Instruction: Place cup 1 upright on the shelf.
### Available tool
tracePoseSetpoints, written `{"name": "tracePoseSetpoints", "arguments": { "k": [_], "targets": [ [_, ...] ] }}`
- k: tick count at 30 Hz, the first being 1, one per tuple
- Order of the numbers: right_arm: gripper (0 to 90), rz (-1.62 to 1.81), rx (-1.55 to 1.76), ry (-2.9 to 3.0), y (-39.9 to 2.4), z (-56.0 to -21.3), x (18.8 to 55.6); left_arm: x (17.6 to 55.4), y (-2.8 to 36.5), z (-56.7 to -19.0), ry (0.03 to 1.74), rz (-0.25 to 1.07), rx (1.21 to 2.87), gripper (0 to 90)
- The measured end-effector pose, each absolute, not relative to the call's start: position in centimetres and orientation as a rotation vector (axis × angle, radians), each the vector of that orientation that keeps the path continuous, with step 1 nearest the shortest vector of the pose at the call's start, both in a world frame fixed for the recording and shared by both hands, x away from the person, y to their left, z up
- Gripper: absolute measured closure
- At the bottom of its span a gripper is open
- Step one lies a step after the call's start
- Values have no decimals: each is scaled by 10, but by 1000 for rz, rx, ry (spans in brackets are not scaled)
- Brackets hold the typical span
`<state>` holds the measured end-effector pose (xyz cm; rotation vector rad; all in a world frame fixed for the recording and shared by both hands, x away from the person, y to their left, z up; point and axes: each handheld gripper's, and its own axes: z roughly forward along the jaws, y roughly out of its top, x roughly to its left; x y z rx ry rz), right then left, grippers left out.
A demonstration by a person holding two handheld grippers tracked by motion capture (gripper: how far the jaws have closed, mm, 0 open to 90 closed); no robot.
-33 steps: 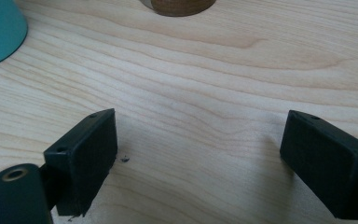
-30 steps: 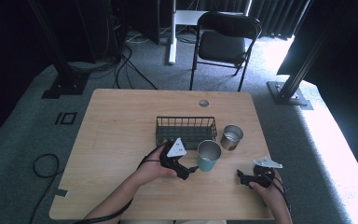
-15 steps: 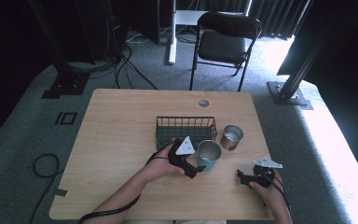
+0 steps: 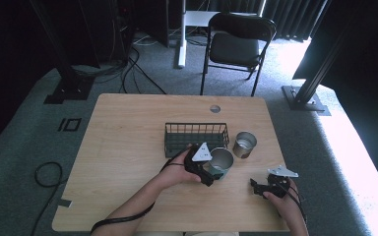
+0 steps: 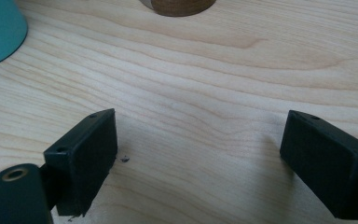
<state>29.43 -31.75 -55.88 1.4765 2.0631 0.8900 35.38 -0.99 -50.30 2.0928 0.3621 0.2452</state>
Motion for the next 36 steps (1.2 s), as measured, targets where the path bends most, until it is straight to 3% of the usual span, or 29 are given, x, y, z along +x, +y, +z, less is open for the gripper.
{"name": "tracePoseSetpoints", "arguments": {
  "k": [17,22,25,36],
  "targets": [
    [106,890,1477,2063,-317,-559,294,358,-28,-513,365,243,2092,26],
    [106,890,1477,2063,-317,-559,294,360,-32,-514,379,251,2076,63],
    [106,890,1476,2063,-317,-559,294,361,-32,-514,405,253,2067,138],
    [106,890,1477,2063,-317,-559,294,359,-29,-508,399,248,2065,148]
  ]
}}
